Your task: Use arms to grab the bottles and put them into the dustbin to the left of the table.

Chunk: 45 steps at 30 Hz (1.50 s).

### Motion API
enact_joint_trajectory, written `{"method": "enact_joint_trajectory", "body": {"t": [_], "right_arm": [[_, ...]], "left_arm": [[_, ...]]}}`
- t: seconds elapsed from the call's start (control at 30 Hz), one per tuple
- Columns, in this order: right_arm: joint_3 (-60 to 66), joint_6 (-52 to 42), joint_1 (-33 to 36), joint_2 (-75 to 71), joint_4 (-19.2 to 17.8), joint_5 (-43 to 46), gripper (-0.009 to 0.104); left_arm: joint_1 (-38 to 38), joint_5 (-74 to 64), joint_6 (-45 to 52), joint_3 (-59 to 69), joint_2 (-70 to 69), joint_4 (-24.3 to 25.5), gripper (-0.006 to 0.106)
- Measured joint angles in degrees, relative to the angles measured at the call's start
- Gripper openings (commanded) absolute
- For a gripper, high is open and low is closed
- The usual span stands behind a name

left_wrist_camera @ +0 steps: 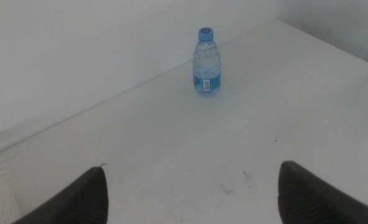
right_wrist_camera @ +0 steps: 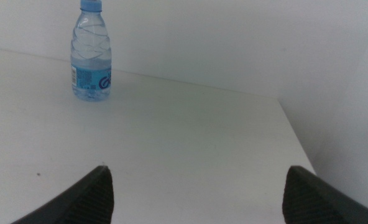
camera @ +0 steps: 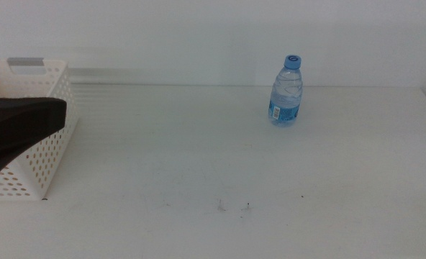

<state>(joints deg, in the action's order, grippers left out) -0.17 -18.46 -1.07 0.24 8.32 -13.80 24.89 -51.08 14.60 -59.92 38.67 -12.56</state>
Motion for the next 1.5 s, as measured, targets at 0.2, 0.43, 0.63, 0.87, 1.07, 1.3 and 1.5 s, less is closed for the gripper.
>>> {"method": "enact_joint_trajectory", "body": {"t": [0.2,0.43,0.63,0.87,1.07,1.3,1.5], "right_arm": [[0.0,2.8,0.0,0.0,3.2,12.2,0.080],[0.0,4.1,0.0,15.0,3.9,23.8,0.080],[-2.1,14.6,0.0,35.4,-7.0,33.1,0.080],[-6.7,31.6,0.0,56.9,-28.7,53.7,0.080],[-11.4,34.9,0.0,71.1,-31.2,67.6,0.080],[-13.1,36.5,0.0,79.2,-29.5,75.4,0.080],[-16.3,36.8,0.0,80.8,-31.3,76.6,0.080]], "left_arm": [[0.0,0.0,0.0,0.0,0.0,0.0,0.094],[0.0,0.0,0.0,0.0,0.0,0.0,0.094],[0.0,0.0,0.0,0.0,0.0,0.0,0.094],[0.0,0.0,0.0,0.0,0.0,0.0,0.094],[0.0,0.0,0.0,0.0,0.0,0.0,0.094],[0.0,0.0,0.0,0.0,0.0,0.0,0.094],[0.0,0.0,0.0,0.0,0.0,0.0,0.094]]}}
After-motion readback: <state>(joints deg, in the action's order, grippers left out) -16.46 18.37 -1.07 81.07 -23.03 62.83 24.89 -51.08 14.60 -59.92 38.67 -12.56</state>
